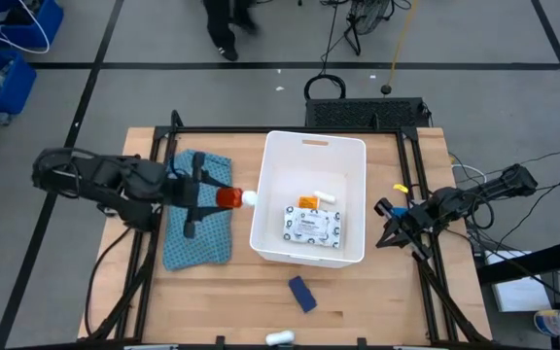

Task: Pick & place medical supplies in basket/bin

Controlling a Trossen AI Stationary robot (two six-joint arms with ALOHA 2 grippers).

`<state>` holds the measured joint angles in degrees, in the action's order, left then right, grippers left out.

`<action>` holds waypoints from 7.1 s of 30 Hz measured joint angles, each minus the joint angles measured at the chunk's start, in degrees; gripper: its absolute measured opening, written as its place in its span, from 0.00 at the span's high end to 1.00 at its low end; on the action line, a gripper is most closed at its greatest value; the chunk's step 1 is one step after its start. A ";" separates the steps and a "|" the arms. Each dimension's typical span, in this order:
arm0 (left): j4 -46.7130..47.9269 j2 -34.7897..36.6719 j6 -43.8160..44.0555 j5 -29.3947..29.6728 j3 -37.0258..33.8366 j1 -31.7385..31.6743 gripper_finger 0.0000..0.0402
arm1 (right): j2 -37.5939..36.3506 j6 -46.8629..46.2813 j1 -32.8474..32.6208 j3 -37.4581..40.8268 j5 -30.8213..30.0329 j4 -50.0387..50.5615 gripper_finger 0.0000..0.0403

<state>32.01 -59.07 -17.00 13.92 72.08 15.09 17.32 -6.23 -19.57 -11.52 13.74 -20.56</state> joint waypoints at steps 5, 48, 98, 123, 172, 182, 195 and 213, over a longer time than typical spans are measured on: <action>-16.99 5.71 -0.72 -6.38 -14.71 -3.04 0.51 | 0.00 0.03 0.00 0.02 -0.02 -0.13 1.00; -4.57 -51.20 7.75 -33.20 31.43 -26.27 0.51 | -0.02 8.45 0.00 0.00 -0.11 -1.97 1.00; -0.76 -66.27 6.27 -28.73 31.36 -23.68 0.16 | -0.02 8.41 0.01 0.00 3.13 -1.91 1.00; 26.79 -28.34 7.65 -5.43 31.40 -13.70 0.98 | -0.01 8.44 0.02 0.00 2.99 -1.85 1.00; -67.63 7.37 8.21 -8.46 -56.68 -11.61 1.00 | -0.09 4.99 0.04 -0.04 1.09 1.07 1.00; -65.96 7.72 10.20 -7.64 -56.68 -9.16 0.98 | 1.03 2.56 -0.02 -17.16 -5.41 28.05 1.00; -65.09 7.72 9.53 -7.85 -56.68 -7.69 0.99 | 23.57 -18.47 0.03 -56.45 -22.86 96.42 0.92; -65.11 7.72 10.00 -7.90 -56.68 -7.68 0.98 | 31.06 -23.40 6.81 -40.45 -29.92 103.36 0.30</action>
<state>-33.10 -51.35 -7.00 6.02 15.40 7.40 48.38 -29.63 -12.76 -51.98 -16.18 82.80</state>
